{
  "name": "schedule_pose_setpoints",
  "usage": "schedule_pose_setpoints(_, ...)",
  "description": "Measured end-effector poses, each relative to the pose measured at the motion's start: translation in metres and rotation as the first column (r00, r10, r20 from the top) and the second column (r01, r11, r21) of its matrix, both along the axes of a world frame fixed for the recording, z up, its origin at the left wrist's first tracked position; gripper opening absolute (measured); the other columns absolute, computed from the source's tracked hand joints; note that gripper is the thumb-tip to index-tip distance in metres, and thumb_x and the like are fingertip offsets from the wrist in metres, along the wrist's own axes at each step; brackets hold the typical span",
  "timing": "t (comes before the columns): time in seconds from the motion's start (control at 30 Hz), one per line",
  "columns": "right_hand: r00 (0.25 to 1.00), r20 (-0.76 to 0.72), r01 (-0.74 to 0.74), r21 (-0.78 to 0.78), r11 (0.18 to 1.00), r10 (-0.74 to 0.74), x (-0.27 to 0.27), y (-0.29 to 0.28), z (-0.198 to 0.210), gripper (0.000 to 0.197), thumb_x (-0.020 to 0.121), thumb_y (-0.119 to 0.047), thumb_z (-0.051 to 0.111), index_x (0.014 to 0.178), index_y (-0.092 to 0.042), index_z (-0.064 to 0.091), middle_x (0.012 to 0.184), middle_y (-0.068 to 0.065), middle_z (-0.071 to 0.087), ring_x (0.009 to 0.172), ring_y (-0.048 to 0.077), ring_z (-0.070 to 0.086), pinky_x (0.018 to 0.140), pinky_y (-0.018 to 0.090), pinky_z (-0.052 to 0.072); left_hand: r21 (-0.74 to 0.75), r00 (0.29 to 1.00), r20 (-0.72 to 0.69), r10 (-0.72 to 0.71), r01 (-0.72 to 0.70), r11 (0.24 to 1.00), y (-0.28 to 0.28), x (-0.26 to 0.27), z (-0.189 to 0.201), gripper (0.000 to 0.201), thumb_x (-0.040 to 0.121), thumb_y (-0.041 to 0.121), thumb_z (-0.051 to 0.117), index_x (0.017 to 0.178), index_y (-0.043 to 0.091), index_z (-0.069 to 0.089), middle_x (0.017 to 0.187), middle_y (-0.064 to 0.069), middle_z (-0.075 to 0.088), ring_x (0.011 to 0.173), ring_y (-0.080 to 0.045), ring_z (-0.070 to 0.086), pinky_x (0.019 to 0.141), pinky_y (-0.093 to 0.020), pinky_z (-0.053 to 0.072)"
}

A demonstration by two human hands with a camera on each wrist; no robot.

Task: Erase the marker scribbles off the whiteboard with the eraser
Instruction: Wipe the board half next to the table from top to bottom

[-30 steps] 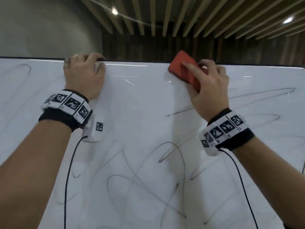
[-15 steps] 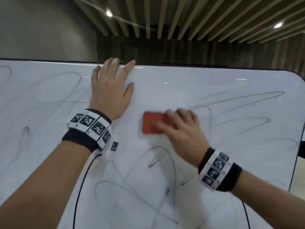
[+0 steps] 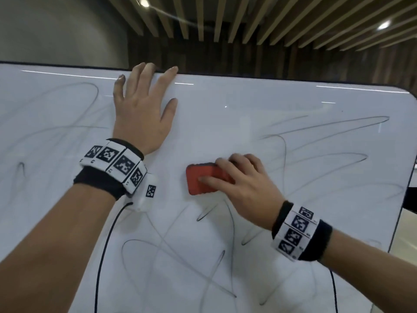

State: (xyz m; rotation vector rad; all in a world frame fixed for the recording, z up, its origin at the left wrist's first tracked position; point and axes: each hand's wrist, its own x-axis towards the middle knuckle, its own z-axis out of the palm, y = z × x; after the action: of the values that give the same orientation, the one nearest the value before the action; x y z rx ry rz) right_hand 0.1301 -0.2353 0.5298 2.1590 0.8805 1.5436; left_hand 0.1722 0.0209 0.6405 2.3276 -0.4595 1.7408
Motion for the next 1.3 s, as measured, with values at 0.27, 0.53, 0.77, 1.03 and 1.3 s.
schedule_pose_setpoints(0.27,0.991,0.125,-0.026,0.543,0.839,-0.050,0.002,-0.023,0.056,0.045,0.098,-0.024,0.062,0.143,-0.030,0.059,0.135,0.013,0.055,0.115,0.039,0.050,0.097,0.050,0.041,-0.004,1.000,0.009,-0.002,0.002,1.000,-0.001,0.000,-0.002,0.053,0.105,0.041,0.035,0.157,0.031,0.029,0.156,-0.011,0.035,0.151,-0.030,0.024,0.123,-0.056,0.012)
schedule_pose_setpoints(0.53,0.999,0.016,-0.028,0.021,0.999,0.028,0.001,-0.019,0.007,0.049,0.093,-0.013,0.059,0.138,-0.034,0.062,0.131,0.011,0.060,0.111,0.034,0.053,0.096,0.048,0.041,0.005,1.000,0.017,0.015,-0.015,1.000,-0.002,0.001,-0.002,0.053,0.105,0.039,0.038,0.156,0.030,0.029,0.155,-0.011,0.037,0.150,-0.031,0.026,0.122,-0.058,0.015)
schedule_pose_setpoints(0.77,0.997,0.082,-0.050,0.549,0.834,0.006,-0.005,-0.038,0.026,0.046,0.096,-0.021,0.065,0.141,-0.030,0.061,0.135,0.013,0.055,0.115,0.038,0.050,0.100,0.051,0.041,-0.027,0.999,0.036,0.017,-0.016,0.999,-0.007,0.000,-0.003,0.050,0.106,0.037,0.041,0.154,0.027,0.031,0.152,-0.012,0.038,0.148,-0.032,0.028,0.121,-0.061,0.014)
schedule_pose_setpoints(1.03,0.993,0.116,-0.061,0.459,0.886,0.009,-0.014,-0.113,0.056,0.046,0.092,-0.020,0.070,0.137,-0.031,0.066,0.131,0.014,0.058,0.112,0.036,0.054,0.096,0.054,0.046,-0.010,0.996,0.041,-0.077,0.078,0.997,-0.071,-0.019,0.008,0.053,0.099,0.039,0.049,0.149,0.024,0.042,0.151,-0.014,0.044,0.148,-0.035,0.031,0.122,-0.058,0.013)
schedule_pose_setpoints(1.3,0.997,0.000,-0.076,0.214,0.974,0.077,-0.015,-0.084,-0.015,0.040,0.092,-0.016,0.070,0.129,-0.030,0.071,0.127,0.015,0.063,0.108,0.037,0.056,0.095,0.050,0.045,0.036,0.998,0.023,-0.053,0.052,0.998,-0.090,-0.011,0.000,0.055,0.103,0.041,0.046,0.156,0.032,0.033,0.154,-0.014,0.038,0.149,-0.034,0.028,0.121,-0.058,0.017)
